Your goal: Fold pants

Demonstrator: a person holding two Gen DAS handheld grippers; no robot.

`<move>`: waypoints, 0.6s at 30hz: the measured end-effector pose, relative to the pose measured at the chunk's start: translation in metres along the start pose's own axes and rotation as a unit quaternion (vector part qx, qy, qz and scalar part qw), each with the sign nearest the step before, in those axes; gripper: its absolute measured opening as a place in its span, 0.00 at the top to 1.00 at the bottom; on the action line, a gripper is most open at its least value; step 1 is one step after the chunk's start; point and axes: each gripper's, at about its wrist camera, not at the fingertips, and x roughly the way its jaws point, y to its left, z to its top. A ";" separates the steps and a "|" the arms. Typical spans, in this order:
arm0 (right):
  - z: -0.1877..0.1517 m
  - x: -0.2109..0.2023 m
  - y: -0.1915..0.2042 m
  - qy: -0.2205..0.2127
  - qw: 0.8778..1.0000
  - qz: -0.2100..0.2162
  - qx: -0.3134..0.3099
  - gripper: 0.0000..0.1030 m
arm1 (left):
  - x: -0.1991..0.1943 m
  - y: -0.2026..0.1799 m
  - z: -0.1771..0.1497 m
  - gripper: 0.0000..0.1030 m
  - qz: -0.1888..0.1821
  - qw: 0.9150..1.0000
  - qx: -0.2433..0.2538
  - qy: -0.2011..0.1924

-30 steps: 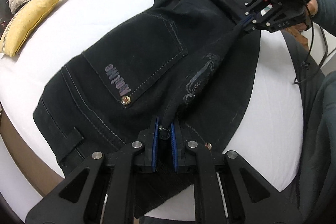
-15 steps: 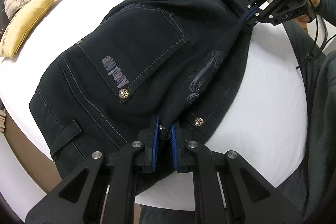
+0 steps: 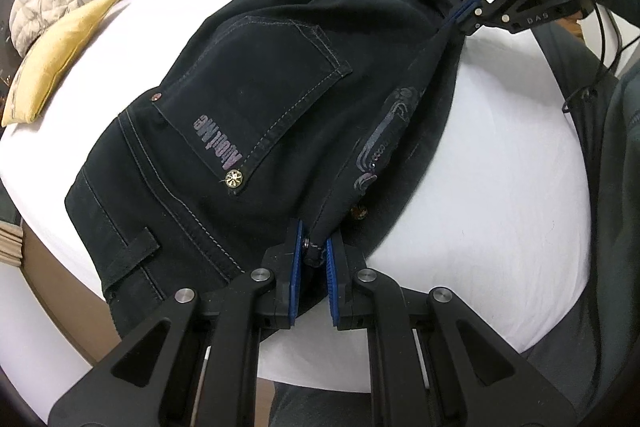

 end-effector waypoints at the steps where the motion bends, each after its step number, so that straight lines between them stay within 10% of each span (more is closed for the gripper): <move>1: 0.000 0.002 0.000 0.002 1.000 0.002 0.000 0.97 | 0.002 -0.001 0.000 0.91 0.004 1.000 0.005 0.001; 15: -0.016 0.018 0.018 -0.011 0.999 -0.021 -0.021 0.90 | 0.007 -0.010 -0.014 0.83 0.026 0.999 -0.007 -0.028; 18: -0.023 0.016 0.017 -0.015 0.999 -0.023 -0.026 0.84 | 0.000 -0.008 -0.015 0.42 -0.005 1.000 -0.028 -0.012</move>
